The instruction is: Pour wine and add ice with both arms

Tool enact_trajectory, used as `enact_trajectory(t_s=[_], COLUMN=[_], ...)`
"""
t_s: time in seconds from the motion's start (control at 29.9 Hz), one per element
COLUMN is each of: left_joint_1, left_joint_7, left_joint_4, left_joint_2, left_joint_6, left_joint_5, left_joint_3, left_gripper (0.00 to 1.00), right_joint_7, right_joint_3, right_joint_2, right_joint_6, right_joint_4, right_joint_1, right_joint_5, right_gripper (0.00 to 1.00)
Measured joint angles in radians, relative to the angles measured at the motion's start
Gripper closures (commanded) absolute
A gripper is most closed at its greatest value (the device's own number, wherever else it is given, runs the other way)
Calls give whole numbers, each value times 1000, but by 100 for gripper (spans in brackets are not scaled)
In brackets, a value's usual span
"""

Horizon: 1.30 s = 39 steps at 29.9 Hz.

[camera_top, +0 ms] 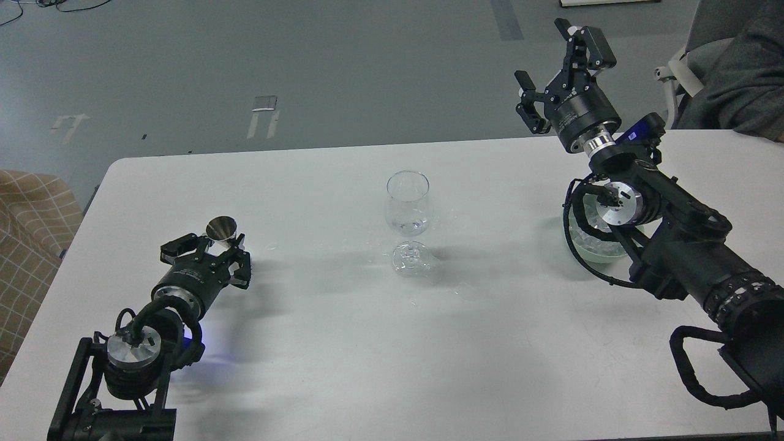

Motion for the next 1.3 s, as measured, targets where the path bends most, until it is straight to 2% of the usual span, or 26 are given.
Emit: enact_trajectory(t_s=[0.13, 0.2, 0.23, 0.27, 0.3, 0.37, 0.67, 0.9, 1.2, 1.3], left_joint_1=[0, 0, 0, 0, 0, 0, 3, 50, 159, 166], left_joint_7=[0, 0, 0, 0, 0, 2, 16, 29, 66, 62], left_joint_4=[0, 0, 0, 0, 0, 0, 0, 0, -10, -11], left_joint_2=[0, 0, 0, 0, 0, 0, 4, 11, 45, 74], left_joint_6=[2, 3, 3, 3, 3, 4, -1, -10, -98, -144], left_joint_5=[2, 2, 2, 2, 2, 2, 2, -3, -45, -43], left_joint_3=[1, 1, 1, 1, 1, 1, 2, -7, -76, -120], left_gripper=[53, 41, 41, 31, 15, 5, 2, 2, 2, 2], right_joint_7=[0, 0, 0, 0, 0, 0, 0, 1, 1, 1], right_joint_3=[0, 0, 0, 0, 0, 0, 2, 2, 2, 2], right_joint_2=[0, 0, 0, 0, 0, 0, 0, 0, -6, -16], right_joint_6=[0, 0, 0, 0, 0, 0, 0, 0, 0, 0], right_joint_4=[0, 1, 1, 1, 2, 2, 2, 3, 8, 26], right_joint_1=[-1, -2, -2, -2, -2, -2, -2, -3, -6, -12], right_joint_5=[0, 0, 0, 0, 0, 0, 0, 0, 0, 0], right_gripper=[0, 0, 0, 0, 0, 0, 0, 0, 0, 0])
